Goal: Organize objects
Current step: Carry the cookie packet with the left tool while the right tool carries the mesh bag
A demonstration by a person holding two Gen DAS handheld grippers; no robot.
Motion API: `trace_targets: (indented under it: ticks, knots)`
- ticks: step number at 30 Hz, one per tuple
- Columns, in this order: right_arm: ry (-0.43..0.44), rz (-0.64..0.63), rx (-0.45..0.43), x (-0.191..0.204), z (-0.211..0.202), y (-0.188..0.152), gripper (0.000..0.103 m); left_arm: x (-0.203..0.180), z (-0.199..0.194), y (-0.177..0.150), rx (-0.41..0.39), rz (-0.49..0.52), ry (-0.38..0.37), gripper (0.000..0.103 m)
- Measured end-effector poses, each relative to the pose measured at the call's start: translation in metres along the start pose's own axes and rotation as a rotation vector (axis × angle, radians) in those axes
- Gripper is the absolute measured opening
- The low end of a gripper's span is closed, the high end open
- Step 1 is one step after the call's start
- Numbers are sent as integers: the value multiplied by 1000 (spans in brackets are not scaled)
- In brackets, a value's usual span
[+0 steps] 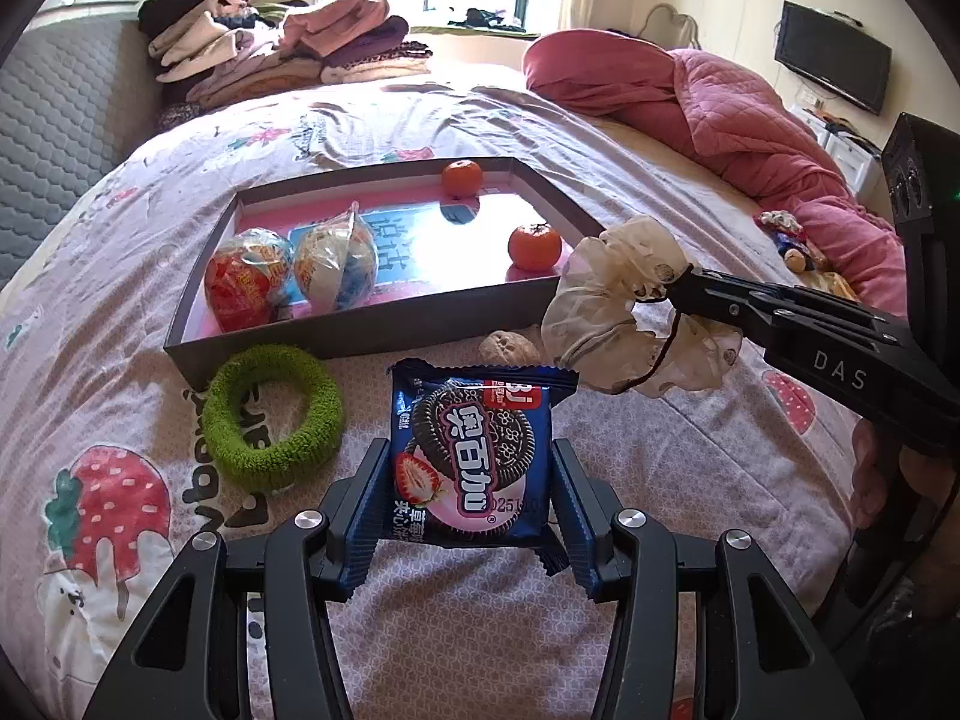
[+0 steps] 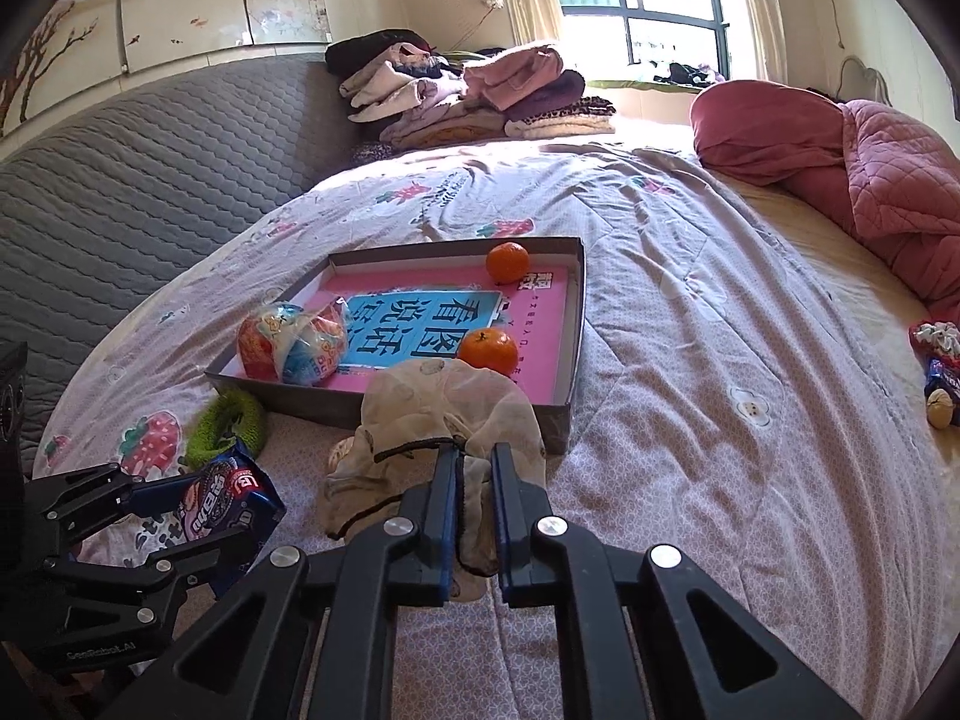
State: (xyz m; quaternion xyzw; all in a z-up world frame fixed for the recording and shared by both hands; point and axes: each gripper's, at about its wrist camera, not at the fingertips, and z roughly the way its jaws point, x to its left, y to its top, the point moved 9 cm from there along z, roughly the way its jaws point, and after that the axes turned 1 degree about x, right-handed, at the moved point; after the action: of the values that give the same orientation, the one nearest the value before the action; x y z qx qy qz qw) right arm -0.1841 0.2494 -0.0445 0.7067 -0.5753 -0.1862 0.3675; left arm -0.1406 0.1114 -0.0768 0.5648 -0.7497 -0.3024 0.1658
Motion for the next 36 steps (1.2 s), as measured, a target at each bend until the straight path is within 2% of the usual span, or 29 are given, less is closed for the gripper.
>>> trace_targets:
  ticks: [14, 36]
  knots:
    - [24, -15, -85, 14, -20, 26, 10, 7, -13, 21, -52, -5, 7, 53]
    - [5, 0, -124, 8, -21, 56, 10, 10, -11, 54, -104, 5, 2, 53]
